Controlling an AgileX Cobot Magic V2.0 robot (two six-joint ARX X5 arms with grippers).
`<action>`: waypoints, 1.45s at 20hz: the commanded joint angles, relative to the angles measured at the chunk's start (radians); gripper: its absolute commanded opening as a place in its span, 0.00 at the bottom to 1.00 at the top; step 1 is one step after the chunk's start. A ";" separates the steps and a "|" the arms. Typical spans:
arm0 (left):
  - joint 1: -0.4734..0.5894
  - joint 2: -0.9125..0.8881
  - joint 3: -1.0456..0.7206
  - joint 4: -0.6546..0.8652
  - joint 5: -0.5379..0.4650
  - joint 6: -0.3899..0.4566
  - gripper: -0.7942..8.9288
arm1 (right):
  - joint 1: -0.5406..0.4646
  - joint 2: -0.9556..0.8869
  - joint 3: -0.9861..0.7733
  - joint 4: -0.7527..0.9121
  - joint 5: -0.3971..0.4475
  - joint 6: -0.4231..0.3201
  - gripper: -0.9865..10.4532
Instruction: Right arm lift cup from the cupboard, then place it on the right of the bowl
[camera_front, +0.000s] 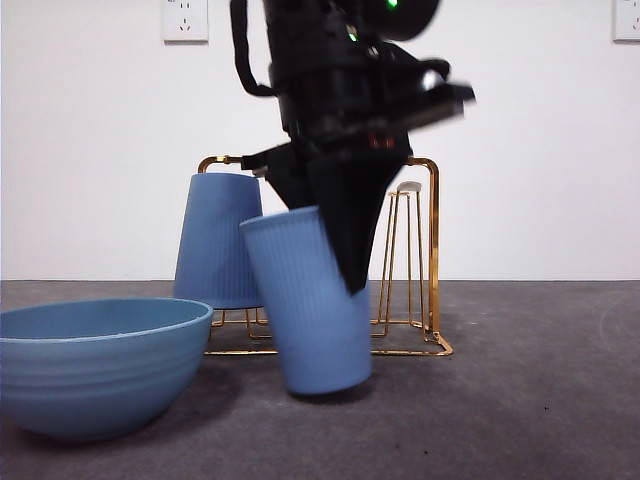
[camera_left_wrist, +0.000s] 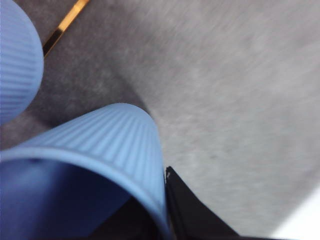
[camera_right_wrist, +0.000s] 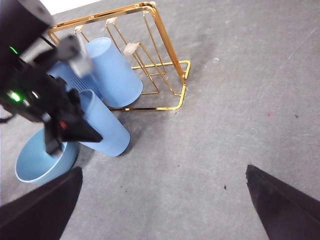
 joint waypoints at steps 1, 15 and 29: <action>-0.039 0.041 0.028 -0.003 -0.080 0.045 0.09 | 0.006 -0.001 0.010 0.004 0.004 -0.021 0.53; -0.058 0.040 0.063 -0.026 -0.095 0.023 0.57 | 0.006 -0.001 0.010 0.003 0.008 -0.023 0.53; 0.093 -0.726 -0.245 -0.016 -0.095 0.031 0.56 | 0.006 -0.001 0.010 0.073 -0.096 -0.157 0.53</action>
